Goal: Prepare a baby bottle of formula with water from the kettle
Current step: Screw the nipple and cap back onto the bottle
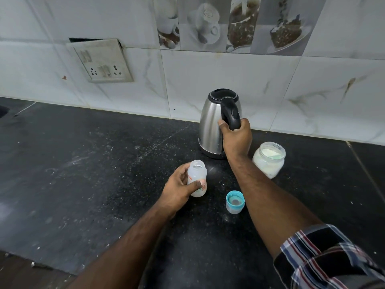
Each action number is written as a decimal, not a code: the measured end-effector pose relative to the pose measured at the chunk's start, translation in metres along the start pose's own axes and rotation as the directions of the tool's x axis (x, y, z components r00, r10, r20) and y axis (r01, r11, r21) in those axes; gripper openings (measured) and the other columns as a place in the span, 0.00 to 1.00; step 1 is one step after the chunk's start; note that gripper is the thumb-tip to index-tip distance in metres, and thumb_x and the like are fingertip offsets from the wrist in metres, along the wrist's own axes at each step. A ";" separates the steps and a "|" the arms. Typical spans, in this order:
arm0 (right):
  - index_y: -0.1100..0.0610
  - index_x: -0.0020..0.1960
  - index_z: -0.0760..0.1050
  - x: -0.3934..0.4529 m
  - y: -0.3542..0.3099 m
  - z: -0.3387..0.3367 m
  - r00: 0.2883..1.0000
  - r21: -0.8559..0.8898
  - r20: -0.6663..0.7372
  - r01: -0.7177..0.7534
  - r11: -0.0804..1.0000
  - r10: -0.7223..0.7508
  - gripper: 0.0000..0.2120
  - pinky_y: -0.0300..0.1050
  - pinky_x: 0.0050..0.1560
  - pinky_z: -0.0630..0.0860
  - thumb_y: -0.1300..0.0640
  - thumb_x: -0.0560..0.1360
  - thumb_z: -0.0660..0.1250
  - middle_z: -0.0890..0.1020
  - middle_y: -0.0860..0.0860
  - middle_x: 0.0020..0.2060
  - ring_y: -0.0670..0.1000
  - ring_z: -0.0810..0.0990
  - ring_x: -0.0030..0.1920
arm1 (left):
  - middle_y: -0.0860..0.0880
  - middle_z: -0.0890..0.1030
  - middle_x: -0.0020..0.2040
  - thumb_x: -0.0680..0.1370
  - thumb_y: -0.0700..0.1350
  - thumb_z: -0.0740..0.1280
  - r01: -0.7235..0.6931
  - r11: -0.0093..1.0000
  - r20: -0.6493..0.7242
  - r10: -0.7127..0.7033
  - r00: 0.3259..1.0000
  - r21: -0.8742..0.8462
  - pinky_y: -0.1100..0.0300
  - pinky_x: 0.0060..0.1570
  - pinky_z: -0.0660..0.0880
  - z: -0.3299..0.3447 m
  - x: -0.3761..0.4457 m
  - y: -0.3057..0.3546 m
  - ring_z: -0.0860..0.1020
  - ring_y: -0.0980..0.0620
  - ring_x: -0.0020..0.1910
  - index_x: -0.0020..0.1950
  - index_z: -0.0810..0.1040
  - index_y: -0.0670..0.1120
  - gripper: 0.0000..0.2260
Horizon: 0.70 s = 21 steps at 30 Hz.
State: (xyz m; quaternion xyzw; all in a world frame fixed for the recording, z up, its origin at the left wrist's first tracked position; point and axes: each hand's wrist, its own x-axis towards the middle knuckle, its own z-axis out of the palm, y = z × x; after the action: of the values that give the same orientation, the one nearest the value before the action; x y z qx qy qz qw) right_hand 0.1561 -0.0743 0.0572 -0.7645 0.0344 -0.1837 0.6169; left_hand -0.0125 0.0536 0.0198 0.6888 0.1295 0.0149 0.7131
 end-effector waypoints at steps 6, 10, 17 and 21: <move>0.51 0.48 0.74 -0.009 0.004 -0.005 0.994 -0.043 0.083 -0.063 0.997 0.067 0.16 0.39 0.41 0.74 0.43 0.72 0.77 0.80 0.42 0.39 0.41 0.79 0.40 | 0.42 0.82 0.67 0.76 0.31 0.73 -0.023 1.000 0.045 0.023 0.999 0.015 0.57 0.66 0.77 -0.007 -0.007 0.002 0.80 0.46 0.66 0.73 0.72 0.40 0.26; 0.49 0.48 0.73 -0.013 0.000 -0.014 0.987 -0.107 0.147 -0.054 0.993 0.069 0.16 0.37 0.38 0.69 0.41 0.73 0.76 0.80 0.42 0.41 0.49 0.81 0.46 | 0.41 0.81 0.66 0.75 0.30 0.73 -0.035 0.999 0.066 0.033 0.997 0.025 0.55 0.67 0.76 -0.011 -0.016 0.001 0.80 0.46 0.65 0.73 0.72 0.38 0.27; 0.53 0.61 0.75 -0.026 -0.030 -0.065 0.991 -0.235 0.120 -0.025 0.972 0.054 0.27 0.42 0.48 0.76 0.41 0.70 0.78 0.82 0.50 0.53 0.51 0.82 0.52 | 0.49 0.84 0.62 0.75 0.31 0.76 -0.056 0.995 0.195 0.038 0.980 0.088 0.62 0.62 0.78 -0.018 -0.034 -0.011 0.83 0.54 0.60 0.70 0.75 0.43 0.25; 0.49 0.57 0.78 -0.071 -0.021 -0.108 0.952 -0.350 0.248 -0.085 0.933 0.179 0.19 0.36 0.39 0.71 0.45 0.71 0.79 0.82 0.44 0.48 0.41 0.81 0.47 | 0.51 0.85 0.61 0.73 0.33 0.78 -0.069 0.990 0.277 0.034 0.960 0.119 0.56 0.66 0.77 -0.016 -0.046 -0.027 0.83 0.51 0.63 0.65 0.77 0.50 0.24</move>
State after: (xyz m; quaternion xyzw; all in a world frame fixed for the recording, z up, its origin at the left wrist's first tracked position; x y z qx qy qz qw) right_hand 0.0518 -0.1498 0.0789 -0.8722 0.0306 -0.0246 0.4876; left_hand -0.0649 0.0591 0.0002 0.7317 0.0121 -0.0703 0.6779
